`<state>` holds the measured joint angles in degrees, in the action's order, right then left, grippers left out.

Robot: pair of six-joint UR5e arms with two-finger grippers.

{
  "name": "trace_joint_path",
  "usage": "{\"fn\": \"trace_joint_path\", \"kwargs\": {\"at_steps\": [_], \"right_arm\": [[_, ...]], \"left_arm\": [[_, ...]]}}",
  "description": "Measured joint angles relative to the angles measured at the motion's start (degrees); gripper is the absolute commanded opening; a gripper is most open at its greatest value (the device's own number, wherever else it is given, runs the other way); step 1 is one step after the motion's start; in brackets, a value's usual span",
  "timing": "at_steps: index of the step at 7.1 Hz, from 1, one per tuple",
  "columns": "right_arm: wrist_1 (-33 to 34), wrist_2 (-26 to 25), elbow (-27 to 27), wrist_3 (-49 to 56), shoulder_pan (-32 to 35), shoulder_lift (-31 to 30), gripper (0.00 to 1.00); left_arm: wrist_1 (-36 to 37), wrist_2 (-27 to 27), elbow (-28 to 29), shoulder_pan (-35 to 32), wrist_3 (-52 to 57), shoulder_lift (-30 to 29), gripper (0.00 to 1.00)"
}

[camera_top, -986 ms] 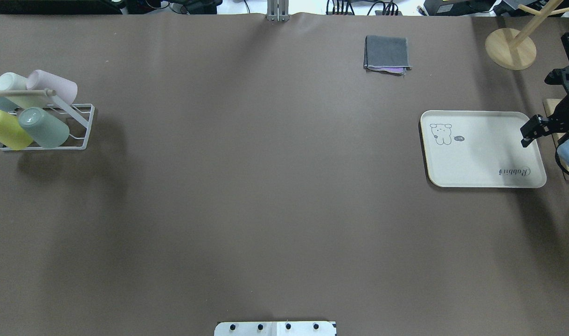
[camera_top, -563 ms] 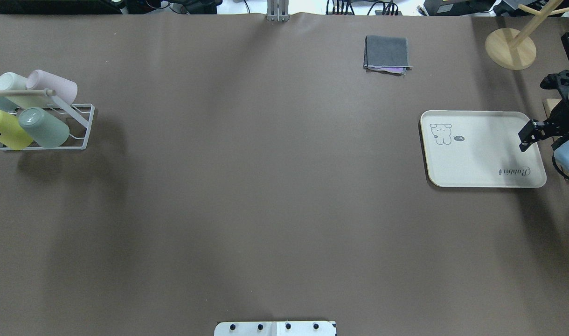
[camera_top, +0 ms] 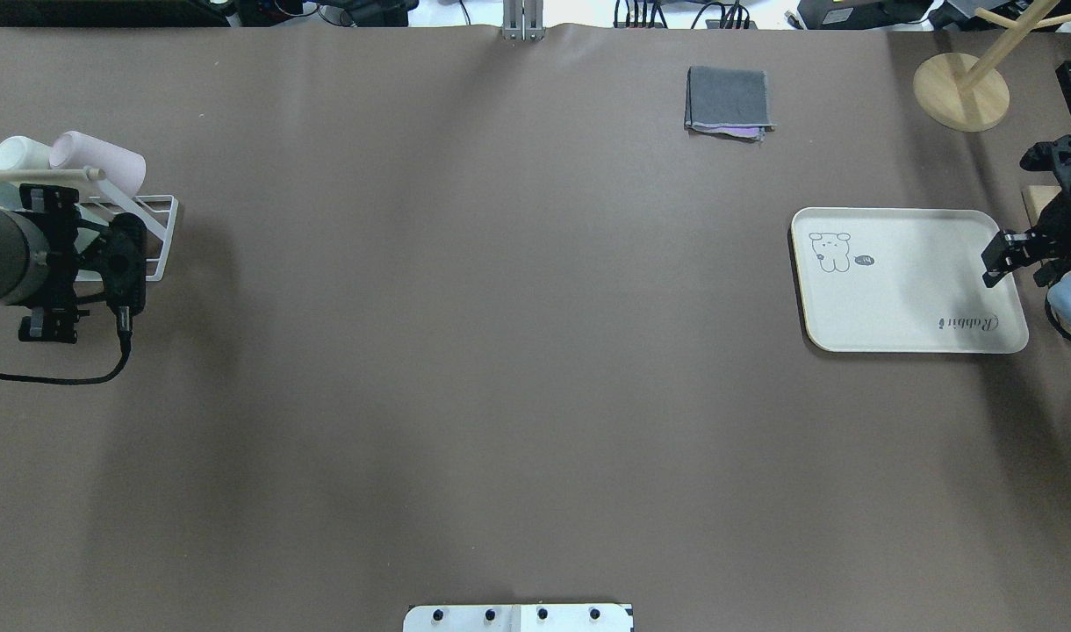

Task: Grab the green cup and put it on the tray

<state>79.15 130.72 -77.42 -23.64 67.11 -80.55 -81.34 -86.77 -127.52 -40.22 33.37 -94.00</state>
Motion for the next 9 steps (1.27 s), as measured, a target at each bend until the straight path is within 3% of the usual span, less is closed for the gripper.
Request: {"fn": "trace_joint_path", "kwargs": {"at_steps": [3, 5, 6, 8, 9], "right_arm": [[-0.11, 0.03, 0.6, -0.14, 0.15, -0.64, 0.48], [-0.09, 0.06, 0.77, -0.18, 0.27, -1.11, 0.4], [-0.09, 0.06, 0.91, -0.18, 0.28, -1.14, 0.38], [-0.13, 0.12, 1.36, -0.18, 0.23, -0.98, 0.38], [-0.13, 0.12, 1.64, -0.18, 0.19, -0.74, 0.33]], "left_arm": [[-0.56, 20.85, 0.07, 10.35, 10.81, 6.01, 0.98], [-1.09, 36.61, 2.09, 17.53, 12.33, 10.38, 0.98], [-1.03, 41.96, 4.1, 20.04, 12.47, 10.95, 0.98], [-0.76, 48.06, 8.59, 22.77, 12.58, 11.21, 0.98], [-0.72, 51.08, 10.67, 23.31, 12.59, 11.31, 0.98]]}}
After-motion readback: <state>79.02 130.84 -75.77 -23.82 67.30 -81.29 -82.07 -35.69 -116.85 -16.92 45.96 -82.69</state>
